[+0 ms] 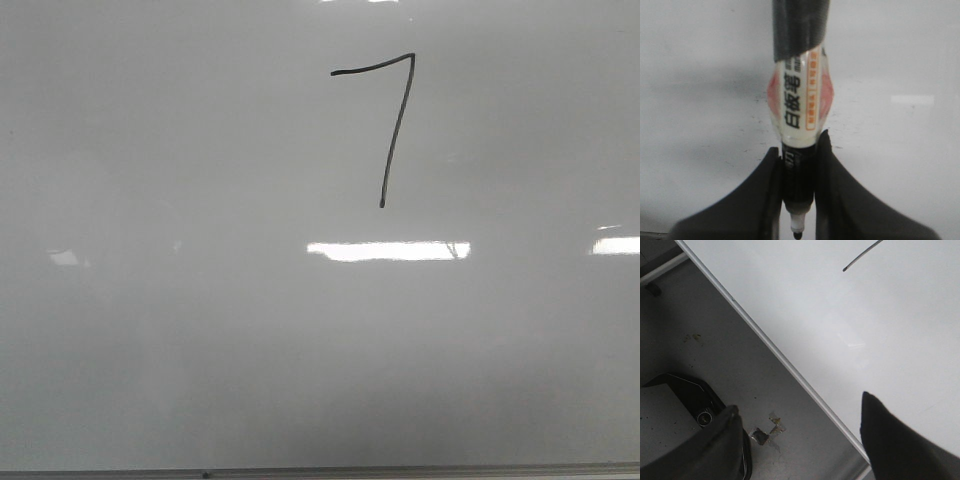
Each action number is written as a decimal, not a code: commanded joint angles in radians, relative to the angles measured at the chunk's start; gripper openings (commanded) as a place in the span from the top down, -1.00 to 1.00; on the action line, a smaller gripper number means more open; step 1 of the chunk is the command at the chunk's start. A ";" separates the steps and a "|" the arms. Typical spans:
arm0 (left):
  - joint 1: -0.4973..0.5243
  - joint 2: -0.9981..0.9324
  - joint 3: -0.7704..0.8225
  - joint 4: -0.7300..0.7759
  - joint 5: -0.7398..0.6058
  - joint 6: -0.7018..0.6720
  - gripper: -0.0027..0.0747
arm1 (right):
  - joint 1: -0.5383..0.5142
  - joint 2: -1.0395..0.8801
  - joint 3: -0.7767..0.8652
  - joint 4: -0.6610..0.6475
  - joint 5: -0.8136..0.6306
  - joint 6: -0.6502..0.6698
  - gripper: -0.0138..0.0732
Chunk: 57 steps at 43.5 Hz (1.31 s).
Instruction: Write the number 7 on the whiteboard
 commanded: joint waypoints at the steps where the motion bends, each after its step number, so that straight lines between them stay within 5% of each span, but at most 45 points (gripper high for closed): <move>1: 0.021 -0.033 -0.004 -0.044 -0.122 -0.014 0.83 | -0.007 -0.011 -0.031 -0.002 -0.054 0.004 -0.52; 38: 0.010 0.142 0.061 -0.069 -0.326 -0.008 0.79 | -0.007 -0.010 -0.031 -0.002 -0.070 0.004 -0.52; 57: 0.010 0.147 0.061 -0.029 -0.338 -0.008 -0.17 | -0.007 -0.010 -0.031 0.000 -0.082 0.005 -0.52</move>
